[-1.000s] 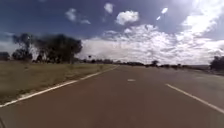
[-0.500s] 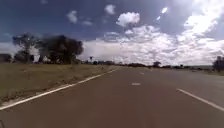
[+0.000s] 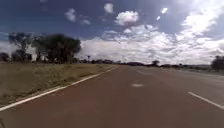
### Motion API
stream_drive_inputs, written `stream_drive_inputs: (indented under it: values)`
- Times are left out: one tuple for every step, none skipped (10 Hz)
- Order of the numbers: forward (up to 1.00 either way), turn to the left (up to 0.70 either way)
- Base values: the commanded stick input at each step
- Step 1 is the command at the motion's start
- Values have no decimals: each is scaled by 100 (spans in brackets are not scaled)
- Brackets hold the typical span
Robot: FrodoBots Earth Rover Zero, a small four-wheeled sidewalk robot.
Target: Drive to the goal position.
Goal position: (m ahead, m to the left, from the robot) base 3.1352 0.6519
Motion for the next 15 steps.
stream_drive_inputs:
  values:
    - [100,-4]
    - [100,-9]
    - [100,-15]
    - [100,-30]
    - [100,-31]
    - [100,-31]
    - [100,-30]
    - [100,-29]
    - [100,-27]
    - [100,-25]
    - [100,-24]
    - [100,-22]
    - [100,-22]
    - [100,-27]
    - [100,-31]
